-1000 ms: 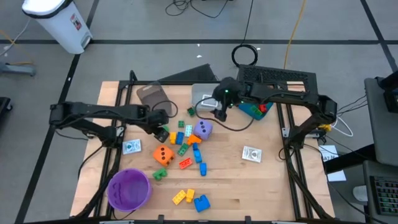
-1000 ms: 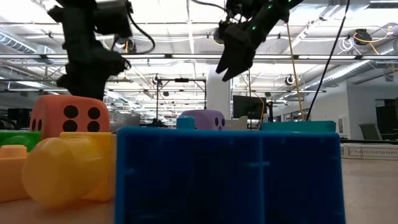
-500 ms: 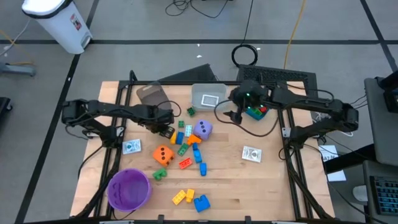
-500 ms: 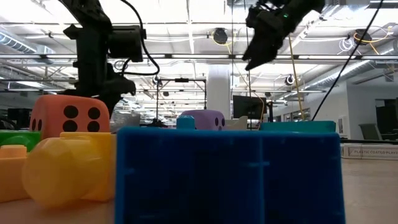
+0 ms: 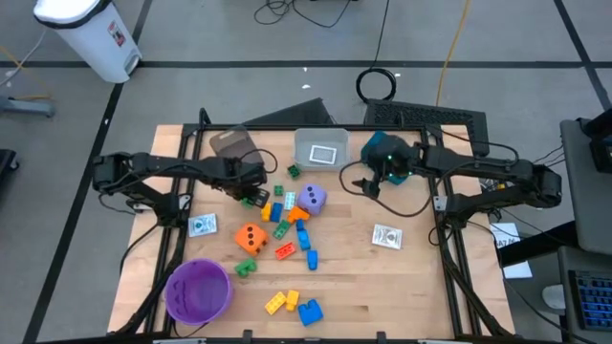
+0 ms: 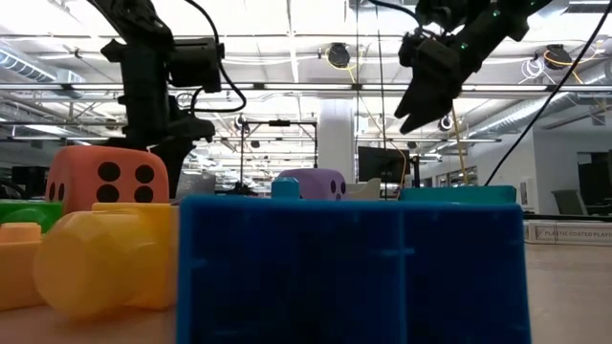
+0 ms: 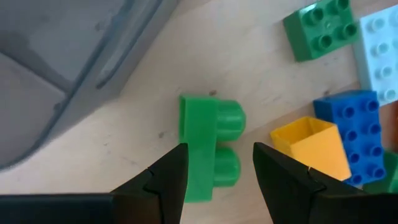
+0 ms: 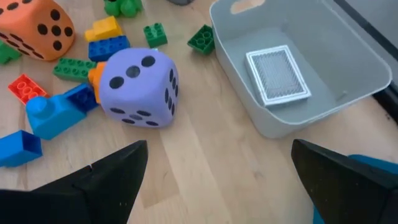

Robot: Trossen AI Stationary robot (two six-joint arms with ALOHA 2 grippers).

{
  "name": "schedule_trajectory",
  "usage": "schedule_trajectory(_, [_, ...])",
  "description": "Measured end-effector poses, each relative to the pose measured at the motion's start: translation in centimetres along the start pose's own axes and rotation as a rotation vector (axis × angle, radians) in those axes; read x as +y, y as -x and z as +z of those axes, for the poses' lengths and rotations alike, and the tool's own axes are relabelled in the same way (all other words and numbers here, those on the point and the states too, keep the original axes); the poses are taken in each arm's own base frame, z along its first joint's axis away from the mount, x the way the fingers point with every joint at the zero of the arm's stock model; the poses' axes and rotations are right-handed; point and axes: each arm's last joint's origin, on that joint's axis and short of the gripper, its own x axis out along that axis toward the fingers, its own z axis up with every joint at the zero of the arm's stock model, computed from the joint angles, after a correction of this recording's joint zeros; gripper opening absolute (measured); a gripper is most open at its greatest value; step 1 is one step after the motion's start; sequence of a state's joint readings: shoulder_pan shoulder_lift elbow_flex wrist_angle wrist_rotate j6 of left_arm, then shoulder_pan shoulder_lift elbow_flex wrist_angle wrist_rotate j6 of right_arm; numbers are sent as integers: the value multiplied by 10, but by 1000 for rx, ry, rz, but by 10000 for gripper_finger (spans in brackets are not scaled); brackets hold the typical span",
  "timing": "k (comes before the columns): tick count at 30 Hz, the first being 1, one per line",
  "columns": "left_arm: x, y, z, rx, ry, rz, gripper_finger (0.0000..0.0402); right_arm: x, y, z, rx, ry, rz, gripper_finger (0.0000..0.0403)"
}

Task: Pick & Place Toys
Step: Put the green game piece into the blue bin

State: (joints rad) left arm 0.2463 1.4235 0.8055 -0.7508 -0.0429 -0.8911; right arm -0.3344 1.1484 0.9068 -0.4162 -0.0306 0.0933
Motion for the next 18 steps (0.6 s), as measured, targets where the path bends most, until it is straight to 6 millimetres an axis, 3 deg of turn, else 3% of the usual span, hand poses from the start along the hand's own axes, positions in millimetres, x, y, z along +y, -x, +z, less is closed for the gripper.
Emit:
schedule_trajectory(7, [3, 0, 4, 6, -22, -9, 196, 0, -2, 0, -34, 1, 3, 391])
schedule_trajectory(18, [3, -4, 5, 20, -44, 2, 288, 0, -2, 1, -36, -17, 3, 391])
